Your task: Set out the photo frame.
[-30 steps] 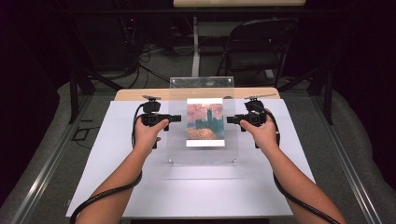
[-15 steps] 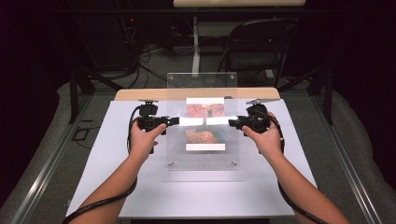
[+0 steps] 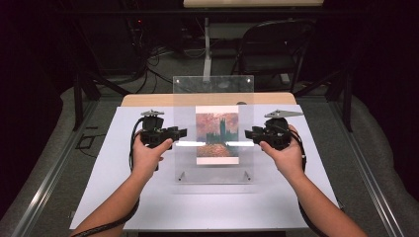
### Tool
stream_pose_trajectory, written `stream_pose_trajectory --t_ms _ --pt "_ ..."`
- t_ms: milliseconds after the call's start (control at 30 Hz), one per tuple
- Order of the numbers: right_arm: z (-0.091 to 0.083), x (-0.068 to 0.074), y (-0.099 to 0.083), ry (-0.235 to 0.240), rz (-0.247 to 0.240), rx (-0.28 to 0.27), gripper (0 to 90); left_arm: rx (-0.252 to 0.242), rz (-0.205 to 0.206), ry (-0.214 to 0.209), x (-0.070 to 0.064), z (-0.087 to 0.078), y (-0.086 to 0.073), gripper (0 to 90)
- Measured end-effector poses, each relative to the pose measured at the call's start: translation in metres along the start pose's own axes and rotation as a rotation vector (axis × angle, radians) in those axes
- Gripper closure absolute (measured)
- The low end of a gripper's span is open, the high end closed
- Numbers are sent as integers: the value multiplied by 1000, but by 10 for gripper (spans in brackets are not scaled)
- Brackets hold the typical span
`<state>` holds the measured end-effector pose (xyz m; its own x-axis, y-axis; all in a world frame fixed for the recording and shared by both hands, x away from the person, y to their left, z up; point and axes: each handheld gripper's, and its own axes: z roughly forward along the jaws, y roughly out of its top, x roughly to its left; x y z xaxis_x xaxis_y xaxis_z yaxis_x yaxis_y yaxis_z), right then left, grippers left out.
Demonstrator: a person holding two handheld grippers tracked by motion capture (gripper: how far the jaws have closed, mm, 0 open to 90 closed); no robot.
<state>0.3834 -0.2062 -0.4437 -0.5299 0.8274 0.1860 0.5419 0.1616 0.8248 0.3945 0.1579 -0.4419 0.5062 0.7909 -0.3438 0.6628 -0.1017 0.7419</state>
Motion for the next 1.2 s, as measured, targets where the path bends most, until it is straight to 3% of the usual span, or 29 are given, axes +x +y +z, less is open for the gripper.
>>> stream_pose_trajectory --t_ms 733,1033,1200 --pt "-34 15 -17 52 -19 -28 715 -76 111 4 -21 -31 -32 599" --pt "-44 23 -24 50 -43 -34 718 -83 130 -7 -26 -39 -41 601" --pt "-50 22 -31 93 -29 -48 720 -91 137 -23 -29 -44 -47 607"
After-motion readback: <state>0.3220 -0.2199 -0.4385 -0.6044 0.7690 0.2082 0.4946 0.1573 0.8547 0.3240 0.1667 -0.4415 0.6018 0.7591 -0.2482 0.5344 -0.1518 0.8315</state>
